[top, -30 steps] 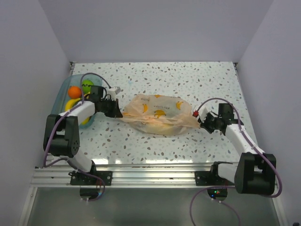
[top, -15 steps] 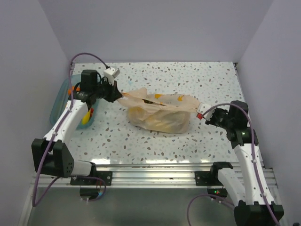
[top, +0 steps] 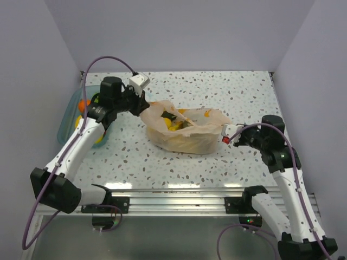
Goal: Place the fake fruits into the plastic bag and tie a complex knot
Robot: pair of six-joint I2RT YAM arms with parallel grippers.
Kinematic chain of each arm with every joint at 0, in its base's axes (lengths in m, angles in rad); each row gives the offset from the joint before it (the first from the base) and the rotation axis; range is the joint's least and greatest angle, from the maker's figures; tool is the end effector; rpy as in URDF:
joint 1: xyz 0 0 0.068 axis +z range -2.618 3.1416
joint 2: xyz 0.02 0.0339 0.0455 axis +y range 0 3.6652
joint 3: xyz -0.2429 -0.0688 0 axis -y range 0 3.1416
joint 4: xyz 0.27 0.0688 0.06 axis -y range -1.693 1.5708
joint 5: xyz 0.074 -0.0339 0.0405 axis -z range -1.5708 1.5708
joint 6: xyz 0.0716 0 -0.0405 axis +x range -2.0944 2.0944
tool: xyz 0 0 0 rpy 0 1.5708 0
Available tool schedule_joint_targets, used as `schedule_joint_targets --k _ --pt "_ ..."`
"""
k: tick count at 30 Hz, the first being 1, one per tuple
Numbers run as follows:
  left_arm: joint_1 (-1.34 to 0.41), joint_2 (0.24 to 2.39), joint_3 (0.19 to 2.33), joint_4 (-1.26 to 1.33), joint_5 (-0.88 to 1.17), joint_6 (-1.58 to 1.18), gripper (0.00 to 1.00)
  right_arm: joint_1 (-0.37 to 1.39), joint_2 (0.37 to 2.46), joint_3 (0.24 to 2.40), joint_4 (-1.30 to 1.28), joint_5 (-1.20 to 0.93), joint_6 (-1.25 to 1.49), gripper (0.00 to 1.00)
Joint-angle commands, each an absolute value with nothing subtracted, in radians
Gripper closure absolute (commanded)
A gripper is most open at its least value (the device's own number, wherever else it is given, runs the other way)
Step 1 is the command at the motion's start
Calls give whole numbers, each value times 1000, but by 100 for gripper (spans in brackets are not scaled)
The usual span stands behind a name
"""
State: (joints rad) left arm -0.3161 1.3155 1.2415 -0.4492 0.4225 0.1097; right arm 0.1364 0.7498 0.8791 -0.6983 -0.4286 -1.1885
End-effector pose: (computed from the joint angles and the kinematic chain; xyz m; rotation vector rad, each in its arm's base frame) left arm 0.3264 -0.1376 0.3188 0.6903 1.9756 -0.5666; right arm 0.2134 0.0593 0.2984 -1.4700 1.4828 -0.1797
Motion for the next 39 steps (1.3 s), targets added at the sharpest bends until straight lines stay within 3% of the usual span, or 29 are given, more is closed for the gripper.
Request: schedule_joint_targets --k 1,5,6,7,8,10,11,12,15,18,27,31,39 --pt "-272 1213 1276 -364 446 121 94 138 724 933 -687 -434 -1154 100" --pt "-149 1242 1351 -402 521 112 96 140 690 928 -658 -428 -1135 100" --pt "-147 1267 1386 -422 525 124 92 140 686 933 -660 -442 -1128 100" --pt "-147 1273 1397 -448 550 152 84 140 683 936 -663 -448 -1126 100" --pt "-147 1278 1402 -449 572 159 56 140 684 945 -672 -456 -1124 100" --pt "-147 1267 1394 -413 630 150 27 140 696 956 -678 -469 -1109 100" --pt "-147 1261 1388 -393 656 144 7 138 701 971 -689 -472 -1105 100" --pt "-147 1247 1382 -374 676 143 1 140 710 977 -695 -477 -1091 100" --pt "-153 1235 1390 -296 761 117 0 140 726 996 -712 -502 -1062 100" --pt "-239 1218 1431 -314 798 298 0 140 738 1009 -724 -529 -1025 100" --pt "-684 1223 1309 -410 589 771 0 140 787 1045 -710 -531 -916 100" --pt "-851 1268 1209 -289 389 933 0 140 801 1063 -712 -531 -893 100" --pt "-871 1479 1279 -56 218 965 0 138 773 1062 -747 -532 -930 100"
